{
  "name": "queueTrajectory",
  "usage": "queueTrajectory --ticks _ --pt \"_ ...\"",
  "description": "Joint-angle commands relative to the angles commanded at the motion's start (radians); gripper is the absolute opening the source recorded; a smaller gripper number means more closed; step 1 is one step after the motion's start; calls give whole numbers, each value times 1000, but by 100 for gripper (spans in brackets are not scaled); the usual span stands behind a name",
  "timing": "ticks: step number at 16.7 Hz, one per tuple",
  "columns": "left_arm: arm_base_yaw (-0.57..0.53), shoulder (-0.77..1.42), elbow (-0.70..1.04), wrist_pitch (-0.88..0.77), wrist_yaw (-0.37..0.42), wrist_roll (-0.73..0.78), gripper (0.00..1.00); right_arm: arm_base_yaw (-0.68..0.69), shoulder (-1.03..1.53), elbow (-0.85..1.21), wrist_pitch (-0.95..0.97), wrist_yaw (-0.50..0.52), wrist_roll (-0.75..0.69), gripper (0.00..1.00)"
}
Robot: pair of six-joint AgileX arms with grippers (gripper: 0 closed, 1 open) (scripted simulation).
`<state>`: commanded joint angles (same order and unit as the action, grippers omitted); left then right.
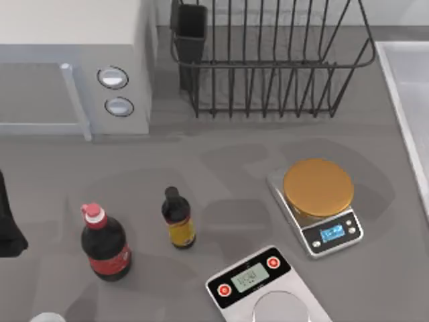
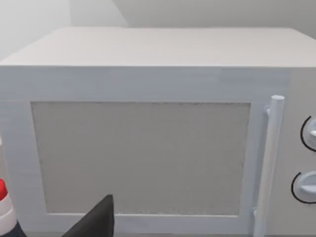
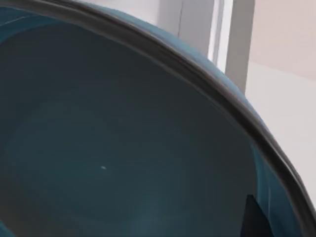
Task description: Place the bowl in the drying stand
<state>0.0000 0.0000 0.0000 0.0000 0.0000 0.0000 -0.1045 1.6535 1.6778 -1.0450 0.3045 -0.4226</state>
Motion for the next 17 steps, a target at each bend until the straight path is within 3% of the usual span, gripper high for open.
queueTrajectory --ticks 7,10,14,17 --pt "0 0 0 0 0 0 100 701 -99 -127 591 432 263 0" --pt "0 0 0 0 0 0 100 940 -152 -180 819 595 361 0" --pt "0 0 0 0 0 0 100 1118 -204 -231 997 736 442 0" --pt "0 0 0 0 0 0 100 1142 -212 -240 1021 757 454 0"
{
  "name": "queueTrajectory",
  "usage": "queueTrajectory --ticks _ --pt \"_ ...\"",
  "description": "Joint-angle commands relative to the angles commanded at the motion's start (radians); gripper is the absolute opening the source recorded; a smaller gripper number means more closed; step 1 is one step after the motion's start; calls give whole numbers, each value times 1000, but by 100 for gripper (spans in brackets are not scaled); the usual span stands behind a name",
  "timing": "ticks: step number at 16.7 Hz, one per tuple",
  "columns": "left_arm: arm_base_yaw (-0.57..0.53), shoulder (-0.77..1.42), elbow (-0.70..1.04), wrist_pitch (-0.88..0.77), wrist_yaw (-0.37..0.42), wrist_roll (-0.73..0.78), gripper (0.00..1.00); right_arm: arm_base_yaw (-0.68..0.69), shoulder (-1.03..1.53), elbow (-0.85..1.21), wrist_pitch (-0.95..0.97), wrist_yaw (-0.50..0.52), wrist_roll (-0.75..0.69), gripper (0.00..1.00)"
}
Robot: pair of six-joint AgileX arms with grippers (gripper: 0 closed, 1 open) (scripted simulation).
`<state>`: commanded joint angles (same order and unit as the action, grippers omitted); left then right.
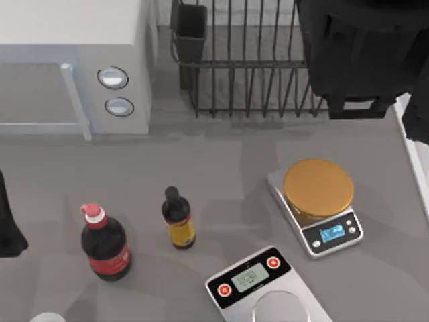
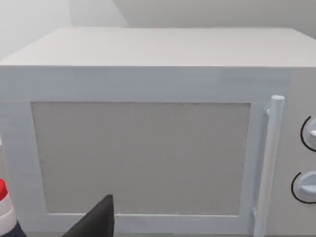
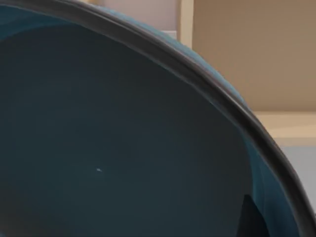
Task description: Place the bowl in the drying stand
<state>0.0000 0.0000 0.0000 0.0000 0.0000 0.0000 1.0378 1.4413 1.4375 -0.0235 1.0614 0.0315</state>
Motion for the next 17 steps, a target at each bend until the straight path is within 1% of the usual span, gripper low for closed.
queueTrajectory --ticks 4,7,10,15,17 --pt "0 0 0 0 0 0 100 -5 6 4 0 -6 1 0" --pt "0 0 0 0 0 0 100 -43 73 -1 67 -44 0 0" --pt "0 0 0 0 0 0 100 -124 213 -17 228 -126 -2 0" --pt "0 0 0 0 0 0 100 -302 474 -68 579 -298 -7 0" --pt "0 0 0 0 0 0 100 -362 551 -89 669 -355 -11 0"
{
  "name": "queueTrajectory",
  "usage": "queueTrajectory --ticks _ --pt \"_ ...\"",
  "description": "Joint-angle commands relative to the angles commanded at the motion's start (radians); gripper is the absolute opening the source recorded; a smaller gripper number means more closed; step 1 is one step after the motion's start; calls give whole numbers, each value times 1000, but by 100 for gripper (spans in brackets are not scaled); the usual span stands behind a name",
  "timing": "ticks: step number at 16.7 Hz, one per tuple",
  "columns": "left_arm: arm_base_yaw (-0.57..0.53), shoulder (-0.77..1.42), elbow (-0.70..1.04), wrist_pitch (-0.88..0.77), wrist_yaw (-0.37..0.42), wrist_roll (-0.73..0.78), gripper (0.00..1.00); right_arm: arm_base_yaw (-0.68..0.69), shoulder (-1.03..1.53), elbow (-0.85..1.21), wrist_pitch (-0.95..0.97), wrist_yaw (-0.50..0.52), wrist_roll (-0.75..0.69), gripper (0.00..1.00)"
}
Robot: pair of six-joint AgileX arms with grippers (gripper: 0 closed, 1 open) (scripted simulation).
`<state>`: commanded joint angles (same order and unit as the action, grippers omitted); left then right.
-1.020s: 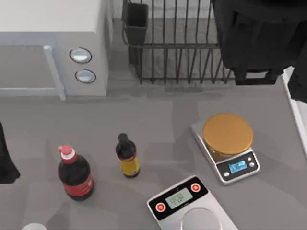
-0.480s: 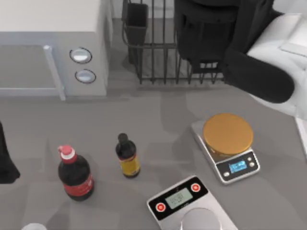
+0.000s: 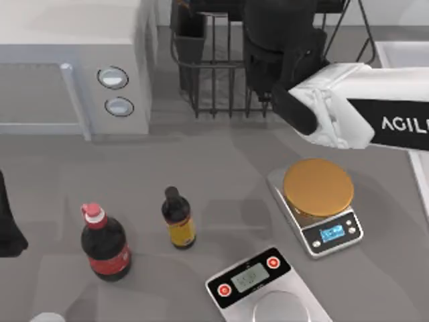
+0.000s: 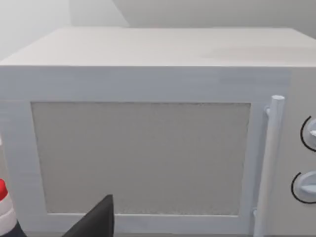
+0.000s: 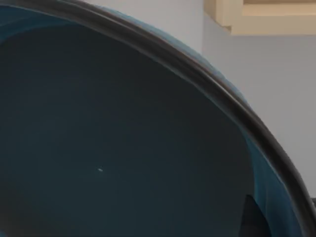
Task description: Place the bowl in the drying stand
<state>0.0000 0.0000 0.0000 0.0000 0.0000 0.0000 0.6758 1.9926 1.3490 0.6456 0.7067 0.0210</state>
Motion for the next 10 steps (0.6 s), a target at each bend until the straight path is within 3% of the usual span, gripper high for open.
queueTrajectory --ticks 7,10 --pt "0 0 0 0 0 0 100 -44 52 -16 55 -42 -3 0" --pt "0 0 0 0 0 0 100 -44 52 -16 55 -42 -3 23"
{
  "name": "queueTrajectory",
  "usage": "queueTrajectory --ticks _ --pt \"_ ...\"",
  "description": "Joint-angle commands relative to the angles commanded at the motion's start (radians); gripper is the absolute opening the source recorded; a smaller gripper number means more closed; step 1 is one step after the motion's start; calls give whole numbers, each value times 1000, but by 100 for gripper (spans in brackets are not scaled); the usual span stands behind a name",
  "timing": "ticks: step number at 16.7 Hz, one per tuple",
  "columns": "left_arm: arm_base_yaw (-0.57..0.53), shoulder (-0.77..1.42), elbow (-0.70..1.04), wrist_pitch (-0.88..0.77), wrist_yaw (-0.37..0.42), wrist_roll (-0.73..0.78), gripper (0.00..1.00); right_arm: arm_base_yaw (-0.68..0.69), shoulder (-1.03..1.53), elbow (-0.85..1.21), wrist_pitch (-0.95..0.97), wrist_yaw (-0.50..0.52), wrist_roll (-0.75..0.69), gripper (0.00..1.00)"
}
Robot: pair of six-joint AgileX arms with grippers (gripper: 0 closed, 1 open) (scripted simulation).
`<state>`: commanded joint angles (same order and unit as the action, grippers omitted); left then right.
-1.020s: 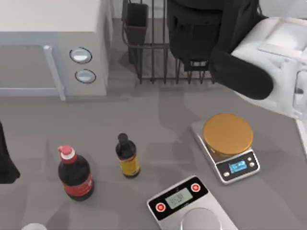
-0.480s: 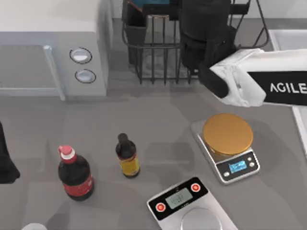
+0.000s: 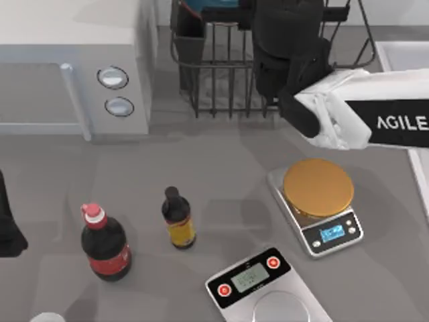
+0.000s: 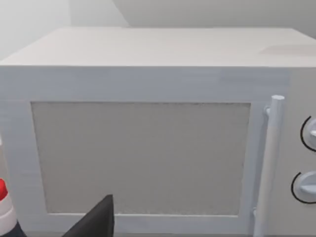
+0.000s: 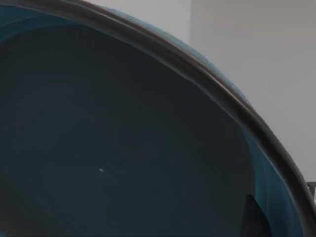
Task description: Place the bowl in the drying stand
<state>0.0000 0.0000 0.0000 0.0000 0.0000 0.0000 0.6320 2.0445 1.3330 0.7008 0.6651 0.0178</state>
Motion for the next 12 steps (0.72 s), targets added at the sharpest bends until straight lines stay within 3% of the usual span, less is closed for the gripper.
queueTrajectory --ticks 10,12 --pt "0 0 0 0 0 0 100 0 0 0 0 0 0 98" --pt "0 0 0 0 0 0 100 0 0 0 0 0 0 100"
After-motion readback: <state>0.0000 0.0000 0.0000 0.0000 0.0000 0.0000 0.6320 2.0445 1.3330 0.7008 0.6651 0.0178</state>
